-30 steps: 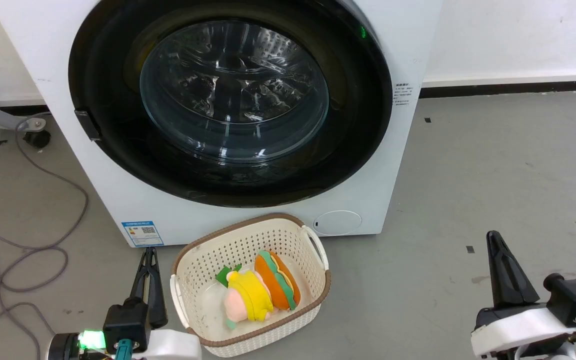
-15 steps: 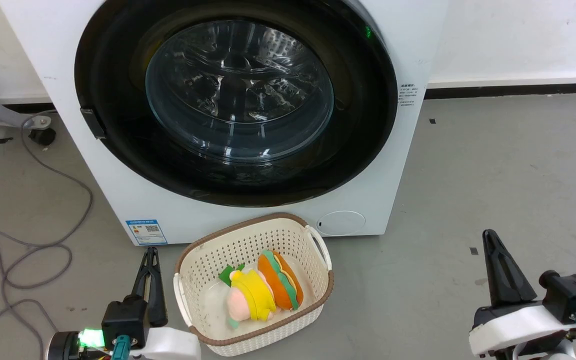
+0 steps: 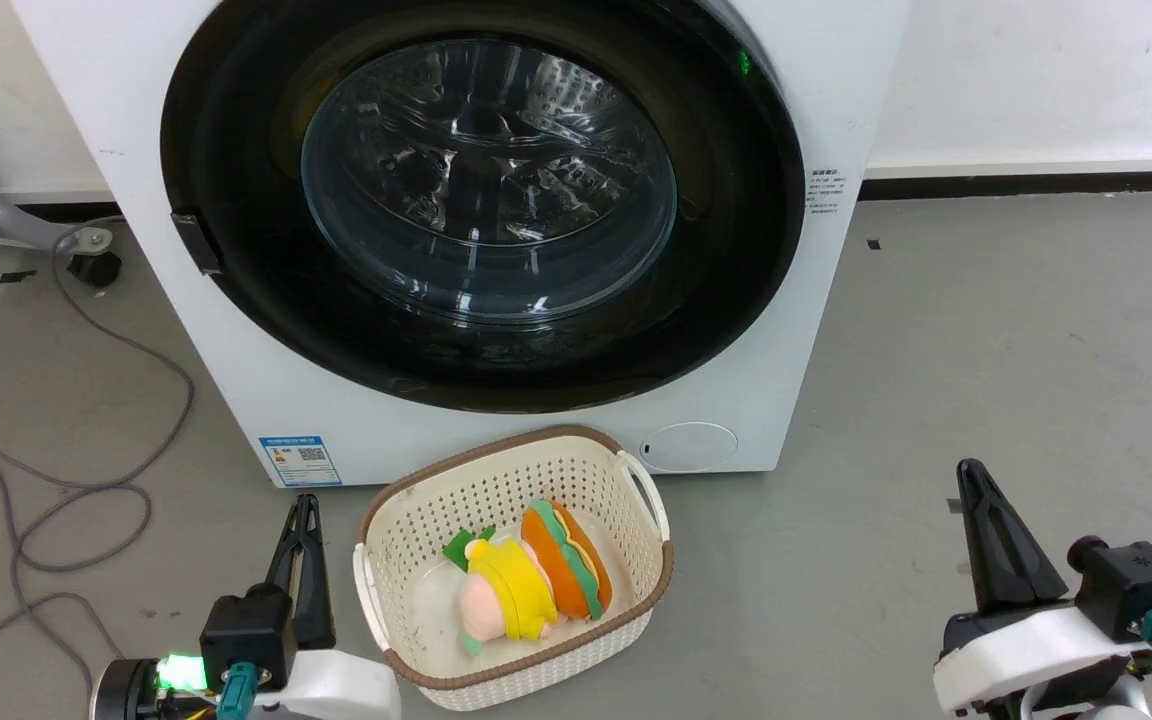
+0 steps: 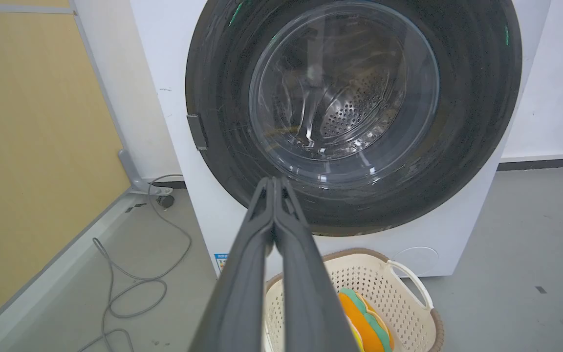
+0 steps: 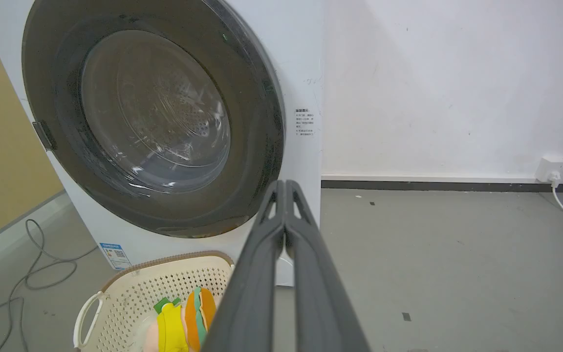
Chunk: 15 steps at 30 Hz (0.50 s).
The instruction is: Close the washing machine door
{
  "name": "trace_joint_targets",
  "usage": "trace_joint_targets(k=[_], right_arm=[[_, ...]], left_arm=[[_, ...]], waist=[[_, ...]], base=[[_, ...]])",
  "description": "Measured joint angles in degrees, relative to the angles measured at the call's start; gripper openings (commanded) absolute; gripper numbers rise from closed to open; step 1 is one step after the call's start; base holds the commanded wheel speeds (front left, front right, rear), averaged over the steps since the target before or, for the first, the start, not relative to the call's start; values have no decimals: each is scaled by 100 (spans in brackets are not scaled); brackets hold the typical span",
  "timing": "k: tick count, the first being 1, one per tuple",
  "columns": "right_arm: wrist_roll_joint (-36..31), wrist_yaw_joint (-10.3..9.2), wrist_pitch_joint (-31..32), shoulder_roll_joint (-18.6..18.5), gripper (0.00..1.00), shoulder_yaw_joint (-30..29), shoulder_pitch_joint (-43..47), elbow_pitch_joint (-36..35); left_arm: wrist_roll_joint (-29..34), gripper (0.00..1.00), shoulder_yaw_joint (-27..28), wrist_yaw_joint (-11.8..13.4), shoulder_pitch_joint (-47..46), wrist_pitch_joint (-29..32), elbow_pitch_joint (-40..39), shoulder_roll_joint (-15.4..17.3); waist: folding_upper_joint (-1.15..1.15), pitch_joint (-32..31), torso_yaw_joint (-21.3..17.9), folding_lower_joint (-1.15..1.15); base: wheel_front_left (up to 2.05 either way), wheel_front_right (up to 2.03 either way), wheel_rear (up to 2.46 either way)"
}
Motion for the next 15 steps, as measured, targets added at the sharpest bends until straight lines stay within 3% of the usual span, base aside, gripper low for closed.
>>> trace_joint_targets(k=[15], right_arm=[[-81,0,166,0,0,43,31,-113]], left_arm=[[2,0,75,-164,-2,177,-38,-34]], waist=[[0,-2,62,0]], base=[[0,0,0]])
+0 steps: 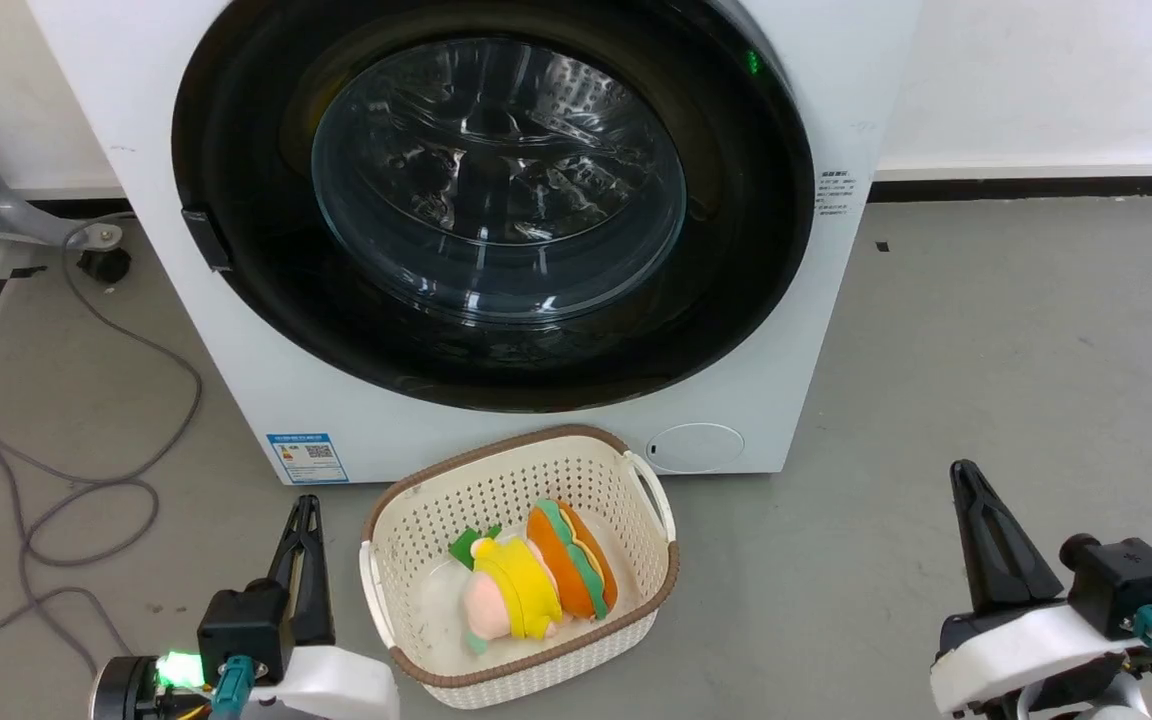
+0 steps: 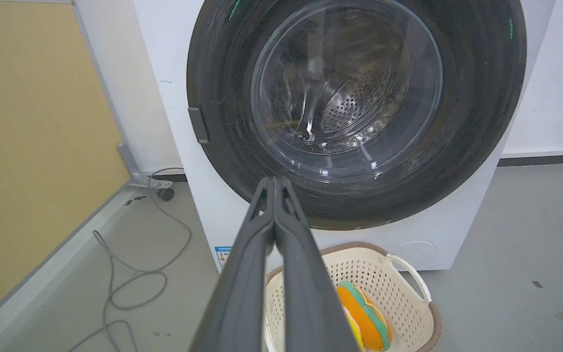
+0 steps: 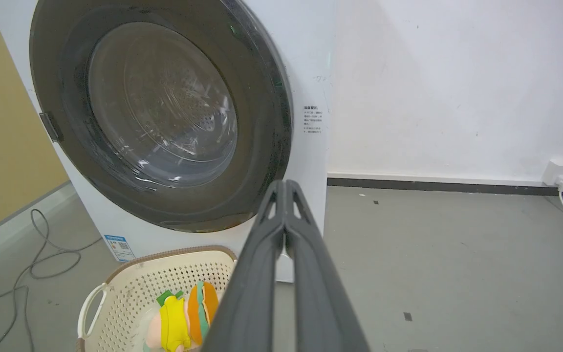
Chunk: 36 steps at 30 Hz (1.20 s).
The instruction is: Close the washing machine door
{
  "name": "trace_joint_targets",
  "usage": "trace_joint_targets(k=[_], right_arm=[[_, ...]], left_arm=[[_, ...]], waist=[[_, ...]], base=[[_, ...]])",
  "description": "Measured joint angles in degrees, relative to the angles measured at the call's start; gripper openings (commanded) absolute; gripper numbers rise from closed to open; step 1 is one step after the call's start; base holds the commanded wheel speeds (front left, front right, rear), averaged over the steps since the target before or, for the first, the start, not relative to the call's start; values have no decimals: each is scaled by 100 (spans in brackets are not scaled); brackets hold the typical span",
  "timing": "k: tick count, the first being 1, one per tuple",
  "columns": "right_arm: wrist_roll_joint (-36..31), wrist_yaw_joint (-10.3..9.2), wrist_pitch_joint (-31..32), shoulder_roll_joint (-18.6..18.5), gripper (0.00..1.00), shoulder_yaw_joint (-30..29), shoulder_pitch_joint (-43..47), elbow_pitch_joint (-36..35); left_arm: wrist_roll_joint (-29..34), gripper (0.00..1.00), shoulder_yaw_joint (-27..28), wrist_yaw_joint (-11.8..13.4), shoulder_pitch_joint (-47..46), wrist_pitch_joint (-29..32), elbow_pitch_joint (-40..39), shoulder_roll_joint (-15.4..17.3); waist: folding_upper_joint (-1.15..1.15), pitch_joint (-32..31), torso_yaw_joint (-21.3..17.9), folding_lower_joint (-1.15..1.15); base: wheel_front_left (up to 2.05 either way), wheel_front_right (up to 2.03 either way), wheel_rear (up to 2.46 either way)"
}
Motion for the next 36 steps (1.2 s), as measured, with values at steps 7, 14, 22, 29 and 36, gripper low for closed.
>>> trace_joint_targets(k=[7,14,22,29,36], right_arm=[[-34,0,82,0,0,20,19,-53],[-63,0,157,0,0,43,21,-100],[-111,0,252,0,0,60,44,-160],[-157,0,320,1,0,78,77,-218],[-215,0,407,1,0,98,103,-263]], left_arm=[[1,0,38,-70,-1,77,-14,-11],[21,0,79,-153,-3,157,-34,-24],[44,0,118,-253,-5,253,-56,-32],[49,0,145,-314,-7,327,-74,-53],[49,0,187,-403,-8,407,-88,-64]], waist=[[0,-1,29,0],[0,-2,58,0],[0,-3,91,0],[0,-4,120,0],[0,-5,149,0]], base=[[0,0,0],[0,0,0],[0,0,0],[0,0,0],[0,0,0]])
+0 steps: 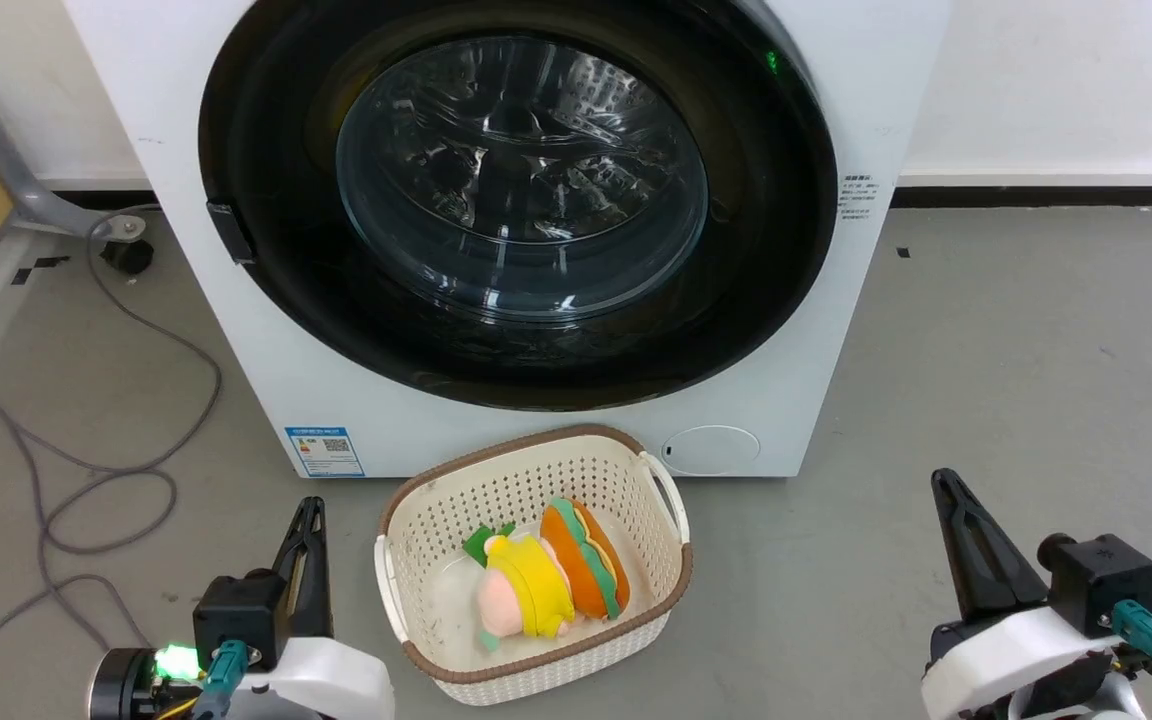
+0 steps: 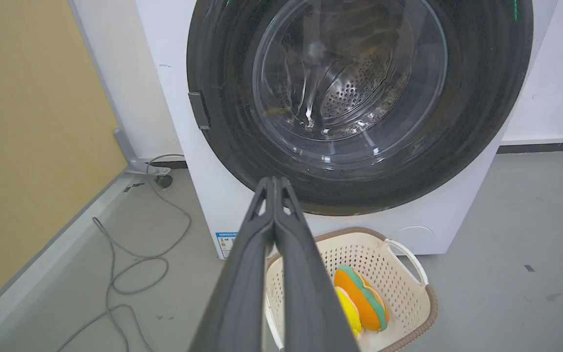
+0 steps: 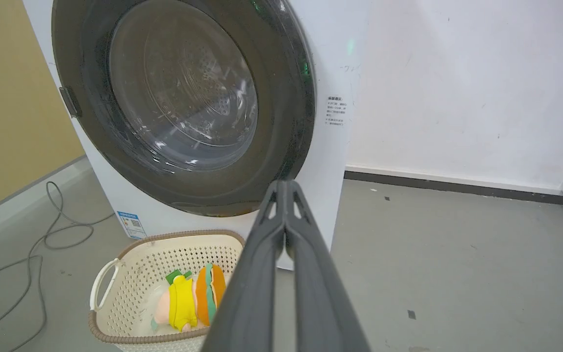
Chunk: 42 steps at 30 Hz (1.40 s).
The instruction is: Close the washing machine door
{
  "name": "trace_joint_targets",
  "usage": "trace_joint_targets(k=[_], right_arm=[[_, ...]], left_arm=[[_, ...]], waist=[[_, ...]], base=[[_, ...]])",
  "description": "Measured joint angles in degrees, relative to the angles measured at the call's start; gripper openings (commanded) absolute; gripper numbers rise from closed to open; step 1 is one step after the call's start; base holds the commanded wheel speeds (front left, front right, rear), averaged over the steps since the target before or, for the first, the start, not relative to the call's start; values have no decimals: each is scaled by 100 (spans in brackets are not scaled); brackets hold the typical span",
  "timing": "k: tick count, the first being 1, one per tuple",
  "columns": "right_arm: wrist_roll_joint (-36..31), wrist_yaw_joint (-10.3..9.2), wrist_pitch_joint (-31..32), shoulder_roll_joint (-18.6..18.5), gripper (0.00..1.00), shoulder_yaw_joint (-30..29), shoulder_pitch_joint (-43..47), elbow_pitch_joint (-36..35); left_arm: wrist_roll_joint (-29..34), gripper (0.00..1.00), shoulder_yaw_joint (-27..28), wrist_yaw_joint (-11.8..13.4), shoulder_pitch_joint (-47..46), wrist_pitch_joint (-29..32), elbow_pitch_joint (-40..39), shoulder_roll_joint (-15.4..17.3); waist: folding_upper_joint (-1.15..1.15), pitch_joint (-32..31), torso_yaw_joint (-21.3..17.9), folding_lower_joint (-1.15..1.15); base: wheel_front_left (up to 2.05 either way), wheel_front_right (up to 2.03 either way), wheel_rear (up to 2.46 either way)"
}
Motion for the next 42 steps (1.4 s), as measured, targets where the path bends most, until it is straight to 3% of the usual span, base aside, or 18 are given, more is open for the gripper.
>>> trace_joint_targets(k=[32,42], right_arm=[[-215,0,411,1,0,103,67,-255],[-243,0,449,2,0,116,99,-283]], left_arm=[[10,0,185,-398,-24,410,-80,-89],[43,0,209,-404,-26,450,-93,-97]], waist=[[0,-5,145,1],[0,-5,153,1]], base=[[0,0,0],[0,0,0]])
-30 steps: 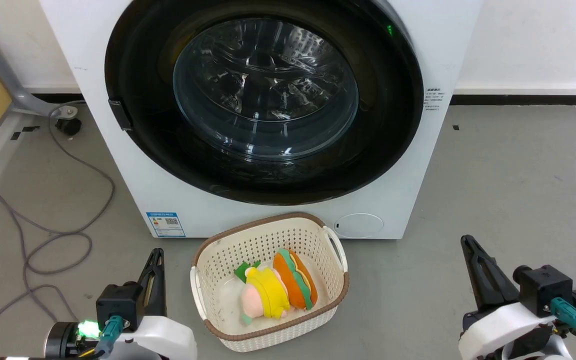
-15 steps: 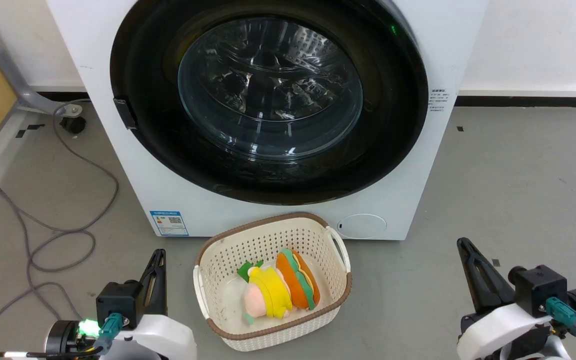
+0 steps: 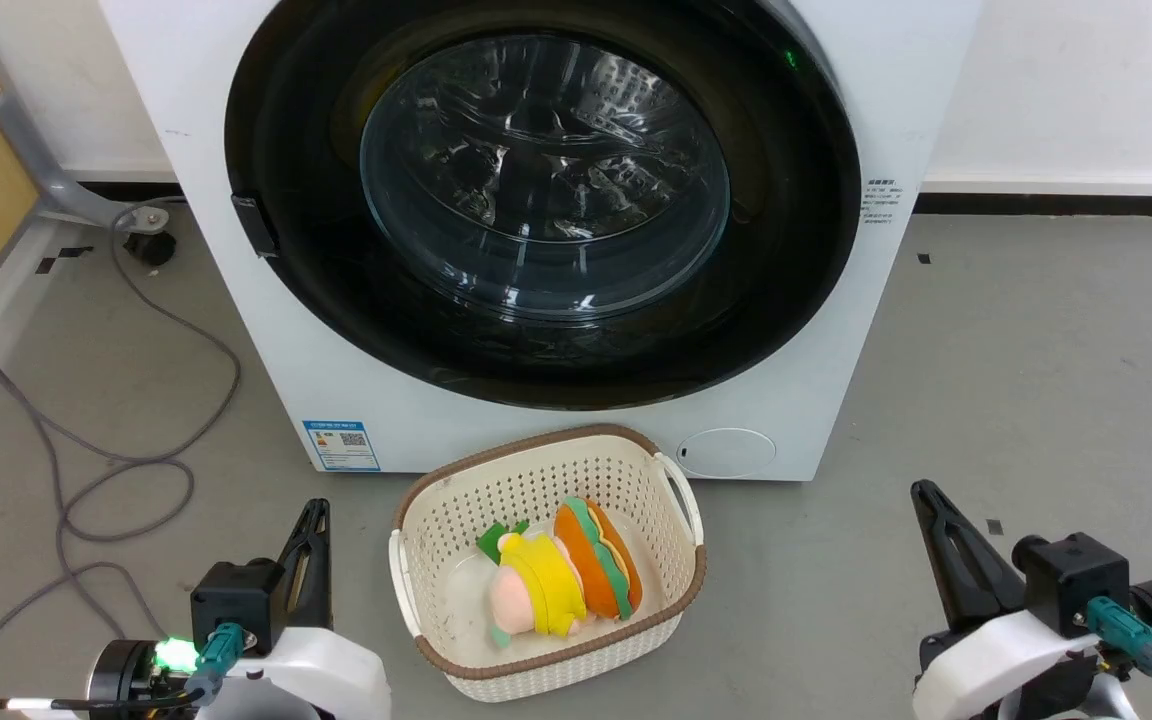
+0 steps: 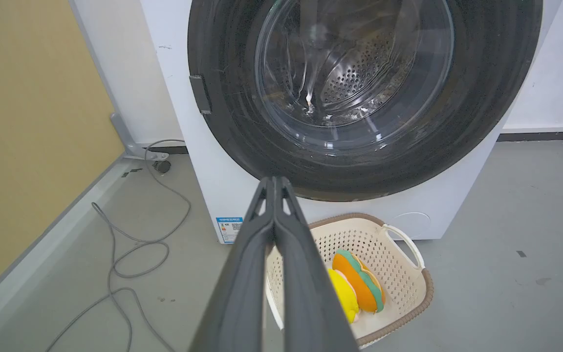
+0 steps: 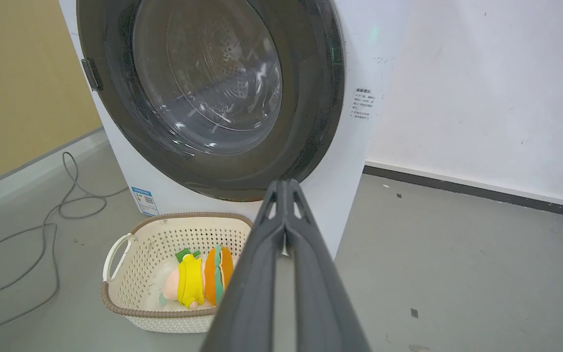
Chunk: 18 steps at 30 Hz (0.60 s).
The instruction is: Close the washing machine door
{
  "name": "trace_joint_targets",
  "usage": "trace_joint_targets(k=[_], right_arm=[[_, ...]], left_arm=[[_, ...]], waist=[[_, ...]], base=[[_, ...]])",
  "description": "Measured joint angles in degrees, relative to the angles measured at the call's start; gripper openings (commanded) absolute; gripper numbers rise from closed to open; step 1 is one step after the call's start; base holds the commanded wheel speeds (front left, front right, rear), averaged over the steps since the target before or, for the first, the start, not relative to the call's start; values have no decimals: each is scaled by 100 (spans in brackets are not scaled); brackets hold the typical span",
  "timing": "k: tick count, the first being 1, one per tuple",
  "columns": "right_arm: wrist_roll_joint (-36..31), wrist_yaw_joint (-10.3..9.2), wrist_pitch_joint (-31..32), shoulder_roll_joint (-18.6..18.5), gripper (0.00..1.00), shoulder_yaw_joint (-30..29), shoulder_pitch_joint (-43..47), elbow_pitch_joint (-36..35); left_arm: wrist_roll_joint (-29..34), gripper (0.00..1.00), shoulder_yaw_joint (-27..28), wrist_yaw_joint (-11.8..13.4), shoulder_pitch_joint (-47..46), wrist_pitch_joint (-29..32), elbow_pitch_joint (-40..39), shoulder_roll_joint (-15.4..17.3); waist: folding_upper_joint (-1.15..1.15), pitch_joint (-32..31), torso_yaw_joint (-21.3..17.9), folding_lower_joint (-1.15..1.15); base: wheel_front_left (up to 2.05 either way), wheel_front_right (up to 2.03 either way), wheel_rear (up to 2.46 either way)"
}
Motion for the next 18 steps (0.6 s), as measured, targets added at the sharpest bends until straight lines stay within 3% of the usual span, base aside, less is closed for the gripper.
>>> trace_joint_targets(k=[18], right_arm=[[0,0,3,0,0,1,21,-1]], left_arm=[[0,0,1,0,-1,0,-2,-2]], waist=[[0,0,0,0]], base=[[0,0,0]])
